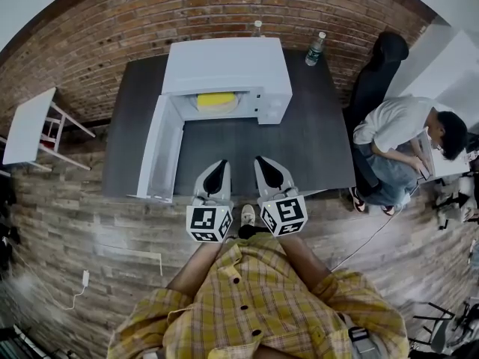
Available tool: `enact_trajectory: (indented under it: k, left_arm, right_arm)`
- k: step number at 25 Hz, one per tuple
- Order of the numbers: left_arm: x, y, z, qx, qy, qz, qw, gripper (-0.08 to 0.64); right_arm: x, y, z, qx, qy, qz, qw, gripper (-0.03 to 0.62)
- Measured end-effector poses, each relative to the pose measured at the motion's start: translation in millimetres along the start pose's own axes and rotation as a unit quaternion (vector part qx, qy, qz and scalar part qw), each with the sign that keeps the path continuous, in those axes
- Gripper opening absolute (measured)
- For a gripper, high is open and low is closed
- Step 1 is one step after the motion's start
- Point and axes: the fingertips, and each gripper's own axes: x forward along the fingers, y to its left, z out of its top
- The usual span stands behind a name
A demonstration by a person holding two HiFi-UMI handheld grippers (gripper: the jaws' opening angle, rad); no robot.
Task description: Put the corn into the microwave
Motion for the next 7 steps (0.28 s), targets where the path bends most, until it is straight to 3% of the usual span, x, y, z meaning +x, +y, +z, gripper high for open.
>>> enact_trajectory:
  k: [7]
  left_arm:
    - [-6.4,-0.8,2.2,0.014,-0.004,0.001,0.9999,-0.005]
  right_arm:
    - [-2.2,9.6,0.1,-0.004,-0.004,0.005,1.000,0.003]
